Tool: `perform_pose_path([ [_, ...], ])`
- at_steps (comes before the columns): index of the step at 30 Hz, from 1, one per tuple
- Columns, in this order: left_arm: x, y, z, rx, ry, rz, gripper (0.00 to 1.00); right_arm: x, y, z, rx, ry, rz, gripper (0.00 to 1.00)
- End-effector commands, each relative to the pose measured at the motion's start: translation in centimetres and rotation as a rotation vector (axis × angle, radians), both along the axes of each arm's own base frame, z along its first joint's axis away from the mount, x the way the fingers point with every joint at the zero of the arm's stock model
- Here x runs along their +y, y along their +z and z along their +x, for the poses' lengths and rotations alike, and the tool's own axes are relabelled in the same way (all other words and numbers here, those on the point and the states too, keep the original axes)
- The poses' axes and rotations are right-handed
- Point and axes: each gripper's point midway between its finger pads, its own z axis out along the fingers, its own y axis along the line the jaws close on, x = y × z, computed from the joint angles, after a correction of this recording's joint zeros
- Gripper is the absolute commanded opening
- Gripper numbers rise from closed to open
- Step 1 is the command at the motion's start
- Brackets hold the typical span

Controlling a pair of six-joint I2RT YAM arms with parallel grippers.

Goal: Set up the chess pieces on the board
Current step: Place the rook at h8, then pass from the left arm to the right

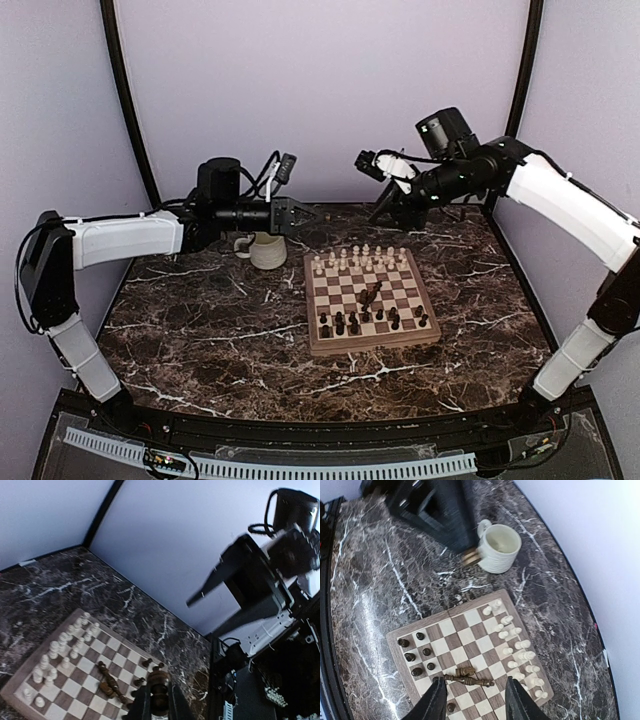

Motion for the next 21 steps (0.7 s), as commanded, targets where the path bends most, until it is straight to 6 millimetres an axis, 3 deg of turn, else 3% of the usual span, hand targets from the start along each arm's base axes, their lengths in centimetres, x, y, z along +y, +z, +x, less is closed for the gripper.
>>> perform_pose_path([
  [1,-3.4,1.6,-3.6,-0.002,-0.201,-0.071,0.00,-1.2,1.4,0.0,-0.004,-0.006,0.142,0.46],
  [10,-6.8,0.2,-5.8,0.082,-0.273,-0.057,0.01,-1.7,-0.6,-2.2,0.022,0.097,0.104,0.51],
  [21,-8.7,-0.3,-6.3,0.118,-0.301,-0.035,0.01,-0.5,-2.1,-4.0,-0.023,0.152,0.018,0.51],
])
